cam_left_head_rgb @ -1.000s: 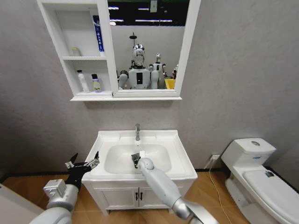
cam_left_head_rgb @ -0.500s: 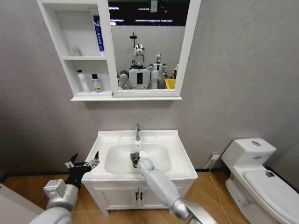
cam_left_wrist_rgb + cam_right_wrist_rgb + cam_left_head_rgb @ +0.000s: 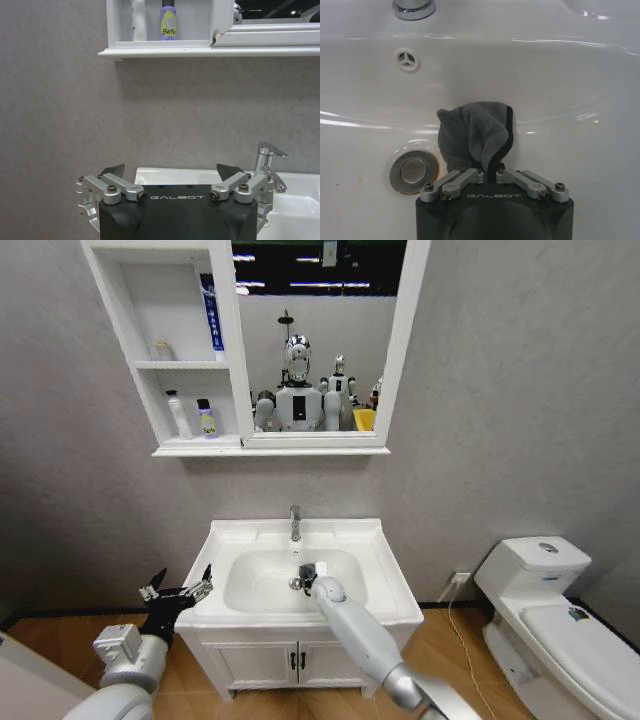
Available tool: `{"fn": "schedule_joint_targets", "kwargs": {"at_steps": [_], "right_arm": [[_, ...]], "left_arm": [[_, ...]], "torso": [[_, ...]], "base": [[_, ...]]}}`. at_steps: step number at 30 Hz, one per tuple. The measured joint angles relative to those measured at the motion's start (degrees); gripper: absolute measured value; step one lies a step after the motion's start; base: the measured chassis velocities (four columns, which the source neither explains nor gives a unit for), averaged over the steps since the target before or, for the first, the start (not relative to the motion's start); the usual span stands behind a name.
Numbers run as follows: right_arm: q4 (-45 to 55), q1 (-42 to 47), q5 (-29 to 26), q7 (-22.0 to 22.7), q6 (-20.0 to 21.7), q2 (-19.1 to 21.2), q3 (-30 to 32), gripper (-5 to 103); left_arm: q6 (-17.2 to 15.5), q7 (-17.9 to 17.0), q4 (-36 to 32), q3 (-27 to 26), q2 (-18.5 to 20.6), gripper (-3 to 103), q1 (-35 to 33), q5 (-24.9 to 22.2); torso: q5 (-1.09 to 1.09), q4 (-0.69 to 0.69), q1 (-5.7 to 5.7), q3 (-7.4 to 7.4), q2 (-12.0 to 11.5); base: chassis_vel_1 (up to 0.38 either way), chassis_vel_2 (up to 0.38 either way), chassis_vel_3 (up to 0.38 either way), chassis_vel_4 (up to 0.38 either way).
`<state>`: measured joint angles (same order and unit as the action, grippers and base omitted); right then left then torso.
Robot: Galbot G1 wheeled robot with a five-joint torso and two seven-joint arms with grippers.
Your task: Move facial cleanser and shampoo from washbasin to cabinet, then wipe washbasin with towel.
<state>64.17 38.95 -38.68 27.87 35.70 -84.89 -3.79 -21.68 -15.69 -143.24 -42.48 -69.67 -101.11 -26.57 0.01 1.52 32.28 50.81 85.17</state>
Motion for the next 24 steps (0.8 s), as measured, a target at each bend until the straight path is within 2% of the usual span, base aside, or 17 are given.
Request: {"fn": "schedule_joint_targets", "kwargs": {"at_steps": [7,16,24], "right_arm": [[-0.2,0.0,-0.1,-0.4,0.0,-0.1,0.1,5],[-4.8,-0.6,2.9,-4.6,-2.3,-4.6,-0.2,5],[-7.9,-1.5,4.2,-6.7,-4.3,-7.2,-0.6,5]], "left_arm": [[0.0,0.0,0.0,0.0,0.0,100,0.0,0.0],[0.0,0.0,0.0,0.0,0.0,100,0.0,0.0],[0.0,0.0,0.0,0.0,0.0,100,0.0,0.0]], "torso": [[-0.02,0.02,0.00,0.00,0.0],[-0.02,0.00,0.00,0.00,0.0],[-0.01,-0.01,0.00,0.00,0.0]], "base": [[0.000,0.000,0.000,0.000],[0.000,0.000,0.000,0.000],[0.000,0.000,0.000,0.000]]}}
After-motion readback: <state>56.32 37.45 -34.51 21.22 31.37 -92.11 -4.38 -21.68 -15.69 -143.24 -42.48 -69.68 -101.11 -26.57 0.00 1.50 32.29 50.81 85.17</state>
